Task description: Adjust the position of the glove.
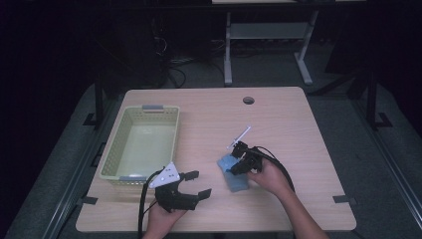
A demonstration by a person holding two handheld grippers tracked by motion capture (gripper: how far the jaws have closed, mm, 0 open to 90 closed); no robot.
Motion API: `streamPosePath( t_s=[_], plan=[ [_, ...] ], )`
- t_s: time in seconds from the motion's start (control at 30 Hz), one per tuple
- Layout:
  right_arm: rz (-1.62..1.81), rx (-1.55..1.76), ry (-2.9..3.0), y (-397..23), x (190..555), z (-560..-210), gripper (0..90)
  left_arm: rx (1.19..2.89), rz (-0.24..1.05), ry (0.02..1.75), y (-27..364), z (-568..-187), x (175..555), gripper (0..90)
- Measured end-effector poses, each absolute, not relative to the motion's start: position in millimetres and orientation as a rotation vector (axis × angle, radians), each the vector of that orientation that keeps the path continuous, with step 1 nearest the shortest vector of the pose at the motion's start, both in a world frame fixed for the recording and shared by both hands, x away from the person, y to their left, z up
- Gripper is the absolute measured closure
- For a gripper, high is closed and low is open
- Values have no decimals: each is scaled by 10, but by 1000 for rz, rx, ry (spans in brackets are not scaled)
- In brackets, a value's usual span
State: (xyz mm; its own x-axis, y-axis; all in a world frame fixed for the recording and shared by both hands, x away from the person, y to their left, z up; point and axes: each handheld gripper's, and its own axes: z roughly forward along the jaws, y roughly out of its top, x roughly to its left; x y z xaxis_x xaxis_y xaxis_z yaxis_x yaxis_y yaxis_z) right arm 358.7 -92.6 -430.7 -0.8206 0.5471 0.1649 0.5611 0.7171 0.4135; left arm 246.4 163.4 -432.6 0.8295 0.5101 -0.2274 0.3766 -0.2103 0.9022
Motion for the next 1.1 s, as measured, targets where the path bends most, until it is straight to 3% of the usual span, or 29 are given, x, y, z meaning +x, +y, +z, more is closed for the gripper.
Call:
streamPosePath(
  t_s=[0.17, 0.37, 0.5, 0.8, 1.0, 1.1],
  plan=[
    [-808, -956, -2841, -1012, 3556, -4246, 755, 1832, 118, 696, 1621, -4351, 2476, 223],
    [-939, -1088, -2791, -1208, 3469, -4188, 587, 1776, 21, 764, 1604, -4357, 2512, 231],
    [-982, -1192, -2738, -1339, 3394, -4178, 480, 1795, 31, 761, 1528, -4317, 2501, 231],
    [-1086, -1354, -2599, -1558, 3266, -4263, 392, 1839, -15, 892, 1341, -4389, 2604, 231],
    [-1137, -1416, -2528, -1598, 3194, -4318, 376, 1840, -112, 971, 1205, -4485, 2720, 238],
    [-1166, -1432, -2489, -1628, 3178, -4377, 375, 1779, -231, 1040, 1164, -4537, 2778, 238]
  ],
)
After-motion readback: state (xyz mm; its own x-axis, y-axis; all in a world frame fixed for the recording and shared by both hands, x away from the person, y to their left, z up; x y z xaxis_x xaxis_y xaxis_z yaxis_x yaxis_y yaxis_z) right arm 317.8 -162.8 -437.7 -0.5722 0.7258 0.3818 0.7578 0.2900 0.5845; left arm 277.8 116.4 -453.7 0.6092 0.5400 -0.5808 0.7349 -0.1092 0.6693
